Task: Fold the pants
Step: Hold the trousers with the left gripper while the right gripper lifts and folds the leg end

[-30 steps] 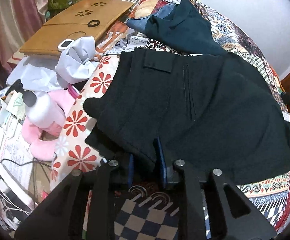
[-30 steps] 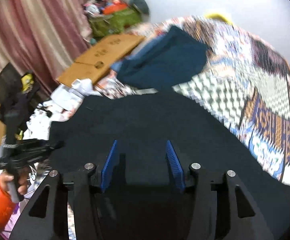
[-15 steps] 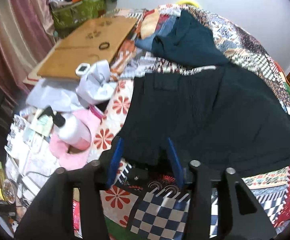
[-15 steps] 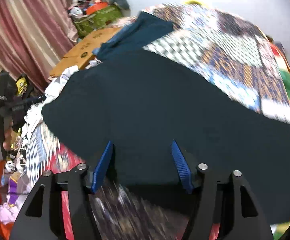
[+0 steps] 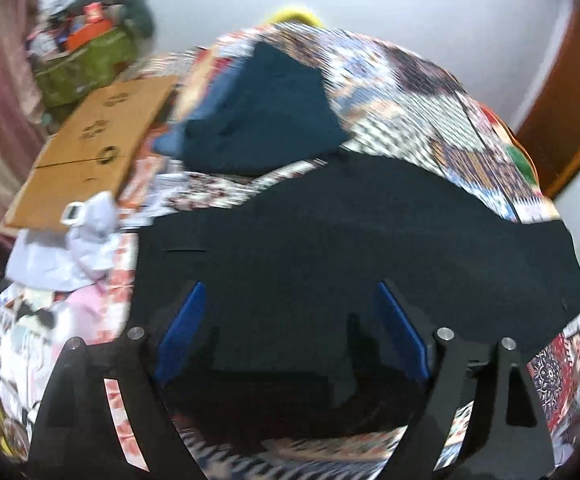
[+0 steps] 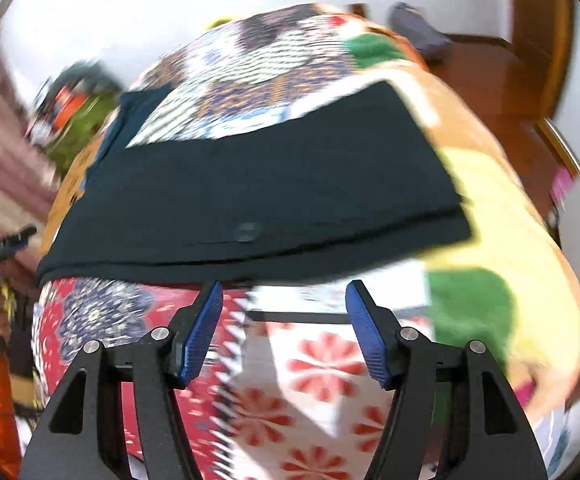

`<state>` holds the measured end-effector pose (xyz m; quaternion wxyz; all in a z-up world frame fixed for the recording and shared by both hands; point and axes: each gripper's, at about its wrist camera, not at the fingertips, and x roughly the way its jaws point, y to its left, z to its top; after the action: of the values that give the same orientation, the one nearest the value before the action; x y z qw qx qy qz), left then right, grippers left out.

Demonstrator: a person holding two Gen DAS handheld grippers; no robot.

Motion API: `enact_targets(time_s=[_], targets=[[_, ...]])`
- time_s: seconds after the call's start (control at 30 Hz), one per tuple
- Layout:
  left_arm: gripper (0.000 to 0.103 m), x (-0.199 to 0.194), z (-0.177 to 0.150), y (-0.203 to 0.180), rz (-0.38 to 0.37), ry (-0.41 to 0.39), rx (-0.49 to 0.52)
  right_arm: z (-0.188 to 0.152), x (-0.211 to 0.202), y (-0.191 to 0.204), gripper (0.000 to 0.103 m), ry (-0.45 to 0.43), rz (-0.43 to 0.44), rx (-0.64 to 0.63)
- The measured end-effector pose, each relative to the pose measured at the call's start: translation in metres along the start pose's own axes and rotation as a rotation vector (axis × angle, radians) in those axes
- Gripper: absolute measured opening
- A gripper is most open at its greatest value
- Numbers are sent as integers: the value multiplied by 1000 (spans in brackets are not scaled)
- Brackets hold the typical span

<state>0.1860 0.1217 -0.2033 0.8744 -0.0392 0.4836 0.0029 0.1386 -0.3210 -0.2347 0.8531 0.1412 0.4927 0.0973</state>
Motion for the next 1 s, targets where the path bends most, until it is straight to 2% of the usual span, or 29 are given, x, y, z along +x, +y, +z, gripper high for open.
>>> enact_targets(time_s=[0.13, 0.27, 0.43, 0.53, 0.6, 0.63, 0.67, 0.83, 1.0], targets=[[86, 26, 2, -39, -20, 60, 85, 2, -11, -34, 60, -38, 4, 131], [87, 36, 7, -68, -41, 64, 138, 8, -7, -53, 60, -70, 52, 195], [87, 42, 14, -94, -59, 73, 188, 17, 2, -61, 59, -112, 58, 232], [87, 48, 17, -108, -76, 89, 205, 23, 2, -59, 51, -173, 28, 227], [88, 51, 19, -119, -69, 89, 217, 26, 1, -61, 29, -206, 17, 226], [89, 52, 19, -124, -65, 86, 228, 28, 2, -64, 23, -209, 15, 227], [90, 53, 19, -130, -62, 84, 240, 31, 4, -67, 12, -205, 10, 228], [92, 57, 20, -150, -38, 84, 282, 39, 1, -75, 10, -209, -3, 166], [92, 64, 25, -155, -52, 113, 250, 47, -8, -78, 9, -246, -48, 103]])
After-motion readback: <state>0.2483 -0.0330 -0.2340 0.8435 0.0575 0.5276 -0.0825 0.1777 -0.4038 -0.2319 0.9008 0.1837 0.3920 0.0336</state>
